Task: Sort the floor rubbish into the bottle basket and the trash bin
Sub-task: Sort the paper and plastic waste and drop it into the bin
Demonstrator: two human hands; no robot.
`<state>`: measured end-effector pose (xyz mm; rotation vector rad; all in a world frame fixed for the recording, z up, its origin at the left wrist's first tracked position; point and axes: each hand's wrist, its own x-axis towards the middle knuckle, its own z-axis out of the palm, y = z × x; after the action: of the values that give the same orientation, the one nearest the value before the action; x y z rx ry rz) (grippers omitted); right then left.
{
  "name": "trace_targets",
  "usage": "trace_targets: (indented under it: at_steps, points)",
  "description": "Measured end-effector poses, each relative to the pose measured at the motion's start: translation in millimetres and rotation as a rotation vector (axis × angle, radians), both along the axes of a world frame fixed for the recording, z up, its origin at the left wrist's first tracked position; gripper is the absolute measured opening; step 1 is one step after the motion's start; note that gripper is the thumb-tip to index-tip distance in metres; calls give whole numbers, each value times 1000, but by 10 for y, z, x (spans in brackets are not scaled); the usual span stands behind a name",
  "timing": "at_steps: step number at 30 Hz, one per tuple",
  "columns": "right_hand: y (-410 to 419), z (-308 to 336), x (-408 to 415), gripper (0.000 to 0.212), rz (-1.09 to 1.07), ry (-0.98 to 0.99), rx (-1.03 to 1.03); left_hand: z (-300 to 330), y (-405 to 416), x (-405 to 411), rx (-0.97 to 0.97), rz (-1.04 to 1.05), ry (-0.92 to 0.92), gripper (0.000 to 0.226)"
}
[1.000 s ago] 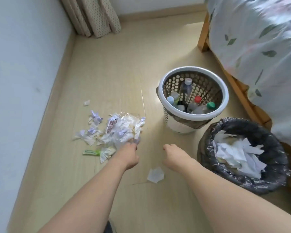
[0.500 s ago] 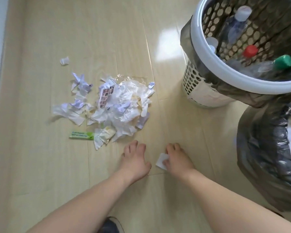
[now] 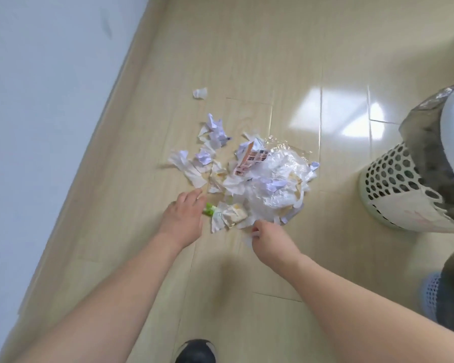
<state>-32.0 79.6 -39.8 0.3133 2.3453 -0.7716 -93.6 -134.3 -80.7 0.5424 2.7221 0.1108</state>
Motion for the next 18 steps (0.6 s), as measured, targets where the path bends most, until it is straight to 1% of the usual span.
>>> trace_targets:
  at_steps: [1,3,6,8,10,12,13,15,17,18]
  points:
    - [-88,12,-42,18,27,-2,-5,-53,-55,-50,-25,59,-13,59]
    - [-229,16,-103,22,107,-26,3,-155,-130,-64,-125,85,-21,57]
    - [-263,-1,-68,22,160,-58,32,-250,-160,145,-157,2,96,37]
    - [-233,4,-12,17,179,-87,34,-270,-207,315,-148,12,96,32]
    - [-195,41,16,11,196,-102,38,-252,-297,413,-168,152,-27,31]
    - [-138,115,38,12,205,-95,67,-222,-432,477,-213,296,-207,33]
    - [-99,169,45,13,207,-86,87,-178,-509,492,-194,341,-301,33]
    - [-12,283,56,15,198,-64,112,-38,-625,483,-132,399,-482,29]
    - [98,517,79,16,175,-26,128,285,-607,409,-91,429,-636,21]
    - [152,653,93,16,156,-1,127,479,-552,345,-55,444,-680,17]
